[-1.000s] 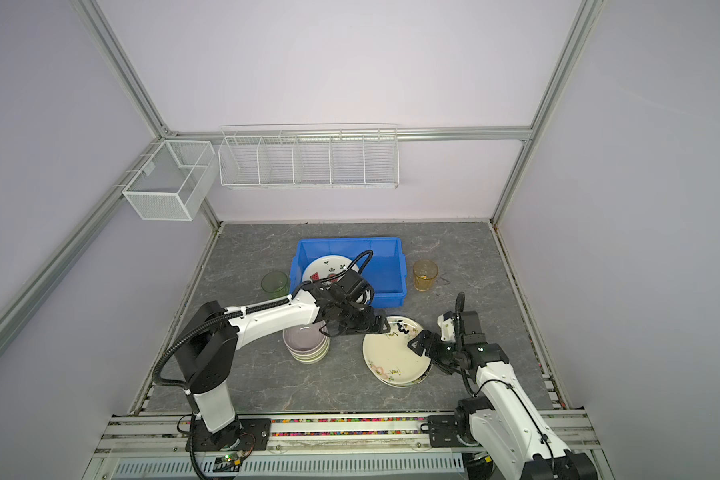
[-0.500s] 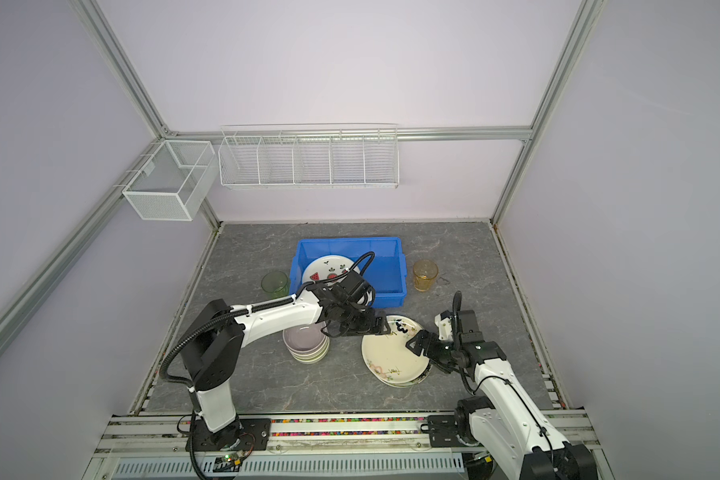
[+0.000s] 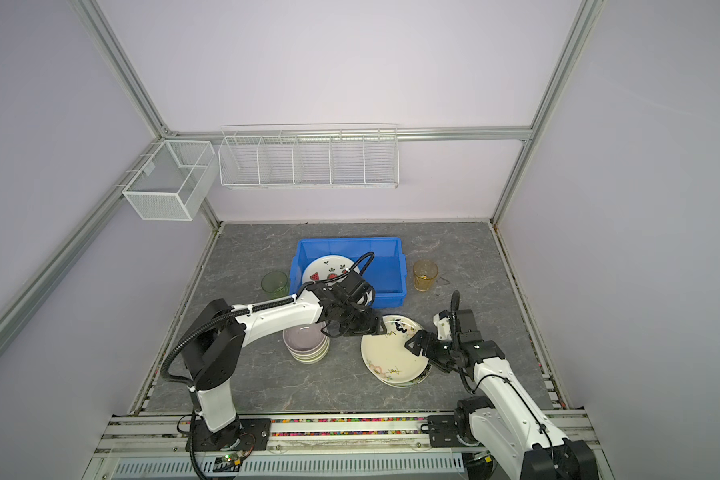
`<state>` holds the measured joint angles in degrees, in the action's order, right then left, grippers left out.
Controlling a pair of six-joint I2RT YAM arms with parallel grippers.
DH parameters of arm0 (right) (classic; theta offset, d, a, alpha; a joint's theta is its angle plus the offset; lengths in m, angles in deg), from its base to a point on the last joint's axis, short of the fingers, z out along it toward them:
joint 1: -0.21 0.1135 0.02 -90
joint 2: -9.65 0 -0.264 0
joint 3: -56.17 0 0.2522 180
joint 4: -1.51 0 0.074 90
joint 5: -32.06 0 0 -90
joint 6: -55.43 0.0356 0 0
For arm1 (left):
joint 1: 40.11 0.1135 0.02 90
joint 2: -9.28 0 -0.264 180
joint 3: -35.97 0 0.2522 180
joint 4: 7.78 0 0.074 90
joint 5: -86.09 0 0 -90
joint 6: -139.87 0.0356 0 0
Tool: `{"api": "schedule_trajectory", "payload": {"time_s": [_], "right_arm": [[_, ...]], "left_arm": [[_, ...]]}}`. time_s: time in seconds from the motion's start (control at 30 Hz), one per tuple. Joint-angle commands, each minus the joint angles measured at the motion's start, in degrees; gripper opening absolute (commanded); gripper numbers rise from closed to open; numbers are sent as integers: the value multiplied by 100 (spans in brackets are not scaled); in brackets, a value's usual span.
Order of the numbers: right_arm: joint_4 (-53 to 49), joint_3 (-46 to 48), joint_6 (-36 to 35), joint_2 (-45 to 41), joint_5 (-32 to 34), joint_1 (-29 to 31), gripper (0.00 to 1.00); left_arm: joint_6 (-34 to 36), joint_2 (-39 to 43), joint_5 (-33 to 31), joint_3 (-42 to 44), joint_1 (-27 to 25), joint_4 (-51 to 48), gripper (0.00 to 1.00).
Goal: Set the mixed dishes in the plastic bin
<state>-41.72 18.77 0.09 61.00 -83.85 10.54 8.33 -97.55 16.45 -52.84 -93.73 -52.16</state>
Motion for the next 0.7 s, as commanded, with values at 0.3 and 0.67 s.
{"api": "schedule_trajectory", "payload": {"time_s": [0.3,0.67], "right_arm": [[101,64,-4,25,-8,101,87],[82,45,11,-20,-16,110,87]], "left_arm": [[-200,250,359,39,-54,375,51],[-300,401,392,88,-60,459,35]]}}
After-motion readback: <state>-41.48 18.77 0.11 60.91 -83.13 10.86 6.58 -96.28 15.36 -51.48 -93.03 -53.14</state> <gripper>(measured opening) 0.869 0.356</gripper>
